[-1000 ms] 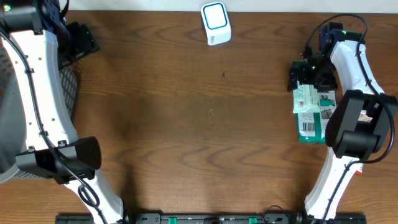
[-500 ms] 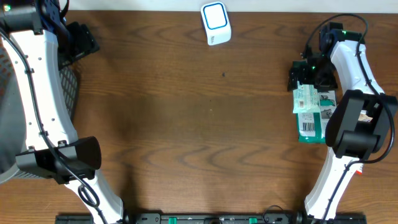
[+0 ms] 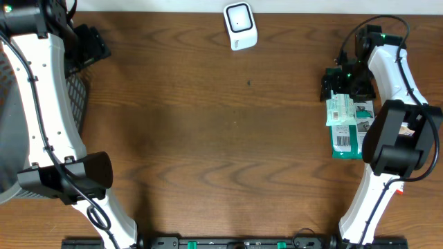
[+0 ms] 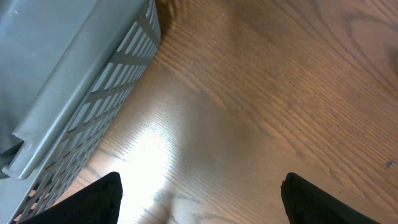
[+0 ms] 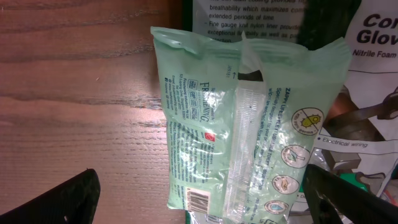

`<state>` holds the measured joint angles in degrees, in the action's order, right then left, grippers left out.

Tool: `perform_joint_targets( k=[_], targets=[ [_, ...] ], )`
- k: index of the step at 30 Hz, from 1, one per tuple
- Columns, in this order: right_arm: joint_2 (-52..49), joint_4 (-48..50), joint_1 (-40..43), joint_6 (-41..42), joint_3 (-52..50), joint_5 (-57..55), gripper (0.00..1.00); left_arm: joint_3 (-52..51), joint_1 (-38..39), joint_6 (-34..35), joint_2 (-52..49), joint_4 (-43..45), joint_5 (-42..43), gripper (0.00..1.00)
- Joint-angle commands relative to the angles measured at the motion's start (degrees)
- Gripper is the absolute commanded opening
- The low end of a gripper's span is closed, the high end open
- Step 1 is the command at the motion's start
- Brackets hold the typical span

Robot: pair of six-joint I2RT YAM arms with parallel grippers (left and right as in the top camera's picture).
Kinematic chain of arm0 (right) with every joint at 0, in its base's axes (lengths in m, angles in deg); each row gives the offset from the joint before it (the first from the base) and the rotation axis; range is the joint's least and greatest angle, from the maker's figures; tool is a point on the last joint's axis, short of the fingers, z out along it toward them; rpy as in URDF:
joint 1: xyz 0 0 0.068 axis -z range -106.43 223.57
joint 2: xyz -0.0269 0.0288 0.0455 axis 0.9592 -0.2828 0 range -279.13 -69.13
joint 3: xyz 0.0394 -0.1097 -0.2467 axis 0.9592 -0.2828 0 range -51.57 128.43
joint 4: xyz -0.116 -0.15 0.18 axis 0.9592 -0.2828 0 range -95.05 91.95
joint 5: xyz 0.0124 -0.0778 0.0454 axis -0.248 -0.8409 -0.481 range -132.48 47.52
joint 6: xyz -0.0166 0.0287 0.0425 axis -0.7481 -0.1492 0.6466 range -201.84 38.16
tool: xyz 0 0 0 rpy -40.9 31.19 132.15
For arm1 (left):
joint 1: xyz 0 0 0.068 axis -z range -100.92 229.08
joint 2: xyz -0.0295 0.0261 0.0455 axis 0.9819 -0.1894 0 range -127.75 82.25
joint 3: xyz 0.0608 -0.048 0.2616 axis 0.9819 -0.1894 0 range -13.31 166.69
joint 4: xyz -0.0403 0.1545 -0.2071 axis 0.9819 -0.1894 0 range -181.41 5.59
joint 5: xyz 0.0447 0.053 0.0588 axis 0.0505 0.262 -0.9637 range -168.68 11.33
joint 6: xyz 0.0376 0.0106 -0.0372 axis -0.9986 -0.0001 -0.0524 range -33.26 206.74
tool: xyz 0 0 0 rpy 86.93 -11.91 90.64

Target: Scan the item barcode

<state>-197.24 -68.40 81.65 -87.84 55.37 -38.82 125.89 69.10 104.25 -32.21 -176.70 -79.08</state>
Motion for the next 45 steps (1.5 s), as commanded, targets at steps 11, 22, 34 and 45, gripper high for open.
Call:
perform_joint_targets(
  k=[11,22,34,45],
  targets=[
    [-0.02,0.15,-0.24,0.83,1.25,0.50,0.99,0.24,-0.24,-0.76,-0.42,-3.23,-0.72,0.83],
    [-0.15,0.15,-0.24,0.83,1.22,0.48,0.99,0.24,-0.24,-0.76,-0.42,-3.23,-0.72,0.82],
    [4.17,0.35,-1.97,0.81,1.05,0.31,0.99,0.24,-0.24,-0.76,-0.42,-3.23,-0.72,0.82],
    [21.97,0.33,-6.84,0.81,1.05,0.31,0.99,0.24,-0.24,-0.76,-0.42,-3.23,-0.72,0.82]
  ],
)
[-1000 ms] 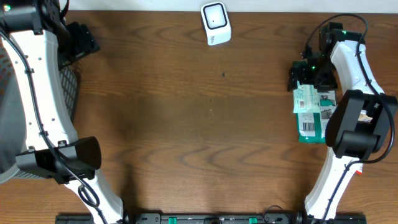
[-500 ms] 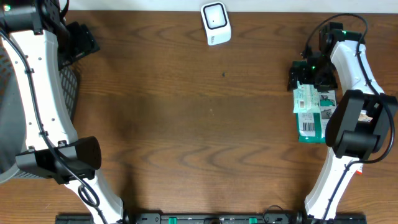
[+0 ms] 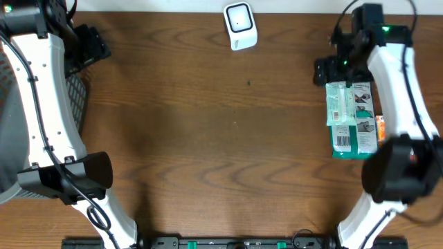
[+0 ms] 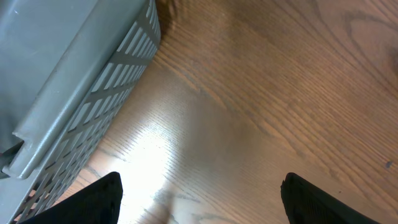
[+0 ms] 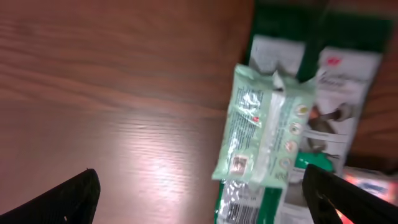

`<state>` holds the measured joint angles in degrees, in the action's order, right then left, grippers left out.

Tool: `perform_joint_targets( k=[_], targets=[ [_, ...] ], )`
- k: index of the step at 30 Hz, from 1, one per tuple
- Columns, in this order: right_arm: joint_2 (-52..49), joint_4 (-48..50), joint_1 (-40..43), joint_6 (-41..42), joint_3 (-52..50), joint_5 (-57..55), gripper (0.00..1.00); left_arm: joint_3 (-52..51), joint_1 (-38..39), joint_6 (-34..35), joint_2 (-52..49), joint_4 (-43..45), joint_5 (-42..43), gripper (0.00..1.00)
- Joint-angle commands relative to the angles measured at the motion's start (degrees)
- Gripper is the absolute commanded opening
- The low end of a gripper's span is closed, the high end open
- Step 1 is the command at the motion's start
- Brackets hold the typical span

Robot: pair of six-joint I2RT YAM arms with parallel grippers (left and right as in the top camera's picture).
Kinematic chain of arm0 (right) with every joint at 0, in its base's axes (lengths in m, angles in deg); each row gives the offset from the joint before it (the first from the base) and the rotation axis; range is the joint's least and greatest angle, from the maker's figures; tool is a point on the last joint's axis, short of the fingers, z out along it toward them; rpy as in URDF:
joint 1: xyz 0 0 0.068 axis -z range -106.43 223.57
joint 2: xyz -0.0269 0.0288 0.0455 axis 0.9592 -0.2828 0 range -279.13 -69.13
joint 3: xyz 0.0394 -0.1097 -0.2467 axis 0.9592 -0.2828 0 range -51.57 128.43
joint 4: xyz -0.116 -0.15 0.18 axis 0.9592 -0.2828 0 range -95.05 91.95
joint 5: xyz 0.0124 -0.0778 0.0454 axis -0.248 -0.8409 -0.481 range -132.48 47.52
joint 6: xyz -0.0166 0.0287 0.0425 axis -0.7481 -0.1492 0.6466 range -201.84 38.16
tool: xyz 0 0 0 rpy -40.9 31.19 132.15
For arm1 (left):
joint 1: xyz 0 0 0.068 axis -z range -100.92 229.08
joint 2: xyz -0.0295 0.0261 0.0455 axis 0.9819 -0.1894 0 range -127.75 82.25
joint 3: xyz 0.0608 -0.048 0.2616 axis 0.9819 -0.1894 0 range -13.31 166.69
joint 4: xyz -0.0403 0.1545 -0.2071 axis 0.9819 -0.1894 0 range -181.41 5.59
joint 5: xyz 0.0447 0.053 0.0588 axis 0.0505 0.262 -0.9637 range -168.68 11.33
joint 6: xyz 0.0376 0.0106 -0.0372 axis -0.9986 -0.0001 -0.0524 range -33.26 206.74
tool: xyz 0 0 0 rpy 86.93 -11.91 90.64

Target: Scan the item barcode

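Note:
A pale green wipes pack (image 3: pixel 337 104) lies on top of a green-and-white glove package (image 3: pixel 356 135) at the right of the table. In the right wrist view the wipes pack (image 5: pixel 264 134) shows a small barcode at its near end, and the glove package (image 5: pixel 333 93) lies under it. My right gripper (image 5: pixel 202 199) hangs open above the packs with nothing between its fingers; overhead, the right gripper (image 3: pixel 327 69) is just beyond their far end. The white scanner (image 3: pixel 239 26) stands at the back centre. My left gripper (image 4: pixel 202 199) is open over bare wood.
A grey slatted basket (image 4: pixel 68 74) stands at the table's left edge, right beside my left gripper (image 3: pixel 90 45). A small orange item (image 3: pixel 380 128) lies on the right side of the glove package.
My right gripper has risen and moved toward the table's far edge, so the wipes pack looks smaller in its view. It is still open. The packs and the left arm have not moved.

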<state>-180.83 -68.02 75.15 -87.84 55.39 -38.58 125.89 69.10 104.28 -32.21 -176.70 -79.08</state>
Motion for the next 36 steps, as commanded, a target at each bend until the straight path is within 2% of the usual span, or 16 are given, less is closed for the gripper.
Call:
perform_joint_targets(
  k=[1,17,25,32,36],
  targets=[
    [7.69,-0.04,-0.59,0.81,1.03,0.07,0.99,0.24,-0.24,-0.79,-0.42,-3.23,-0.72,0.82],
    [39.21,-0.11,-1.79,0.81,1.03,0.04,0.99,0.24,-0.24,-0.79,-0.42,-3.23,-0.72,0.82],
    [51.36,-0.17,-14.73,-1.42,0.48,-2.47,0.99,0.24,-0.24,-0.79,-0.42,-3.23,-0.72,0.82],
    [64.04,0.15,-17.22,-1.33,-5.25,-2.97,0.99,0.24,-0.24,-0.79,-0.42,-3.23,-0.72,0.83],
    [72.63,0.98,-17.16,-1.40,-12.37,-4.13,0.99,0.24,-0.24,-0.79,-0.42,-3.23,-0.72,0.82]
  ],
)
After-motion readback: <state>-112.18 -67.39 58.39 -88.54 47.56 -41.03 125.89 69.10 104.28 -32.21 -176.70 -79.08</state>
